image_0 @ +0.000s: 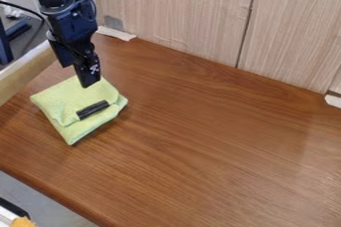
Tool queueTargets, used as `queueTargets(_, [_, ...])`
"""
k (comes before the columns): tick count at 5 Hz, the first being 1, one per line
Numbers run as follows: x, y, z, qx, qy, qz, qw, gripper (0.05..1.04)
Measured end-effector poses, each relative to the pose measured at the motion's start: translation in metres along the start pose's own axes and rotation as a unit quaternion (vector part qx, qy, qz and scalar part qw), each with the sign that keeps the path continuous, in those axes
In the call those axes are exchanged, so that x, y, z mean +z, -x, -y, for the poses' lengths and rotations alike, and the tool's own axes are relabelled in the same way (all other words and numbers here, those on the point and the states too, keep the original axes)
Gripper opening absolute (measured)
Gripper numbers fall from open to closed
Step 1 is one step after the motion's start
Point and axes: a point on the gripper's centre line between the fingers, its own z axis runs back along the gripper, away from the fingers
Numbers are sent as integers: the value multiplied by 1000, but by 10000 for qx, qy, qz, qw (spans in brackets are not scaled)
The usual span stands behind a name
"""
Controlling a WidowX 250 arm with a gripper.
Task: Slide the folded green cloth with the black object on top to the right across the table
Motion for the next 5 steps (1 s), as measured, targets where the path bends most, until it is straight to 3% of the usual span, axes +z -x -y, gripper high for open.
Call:
queueTargets(1, [-8,3,3,5,107,-99,9999,998])
queueTargets(5, [-72,39,7,179,629,-809,9946,998])
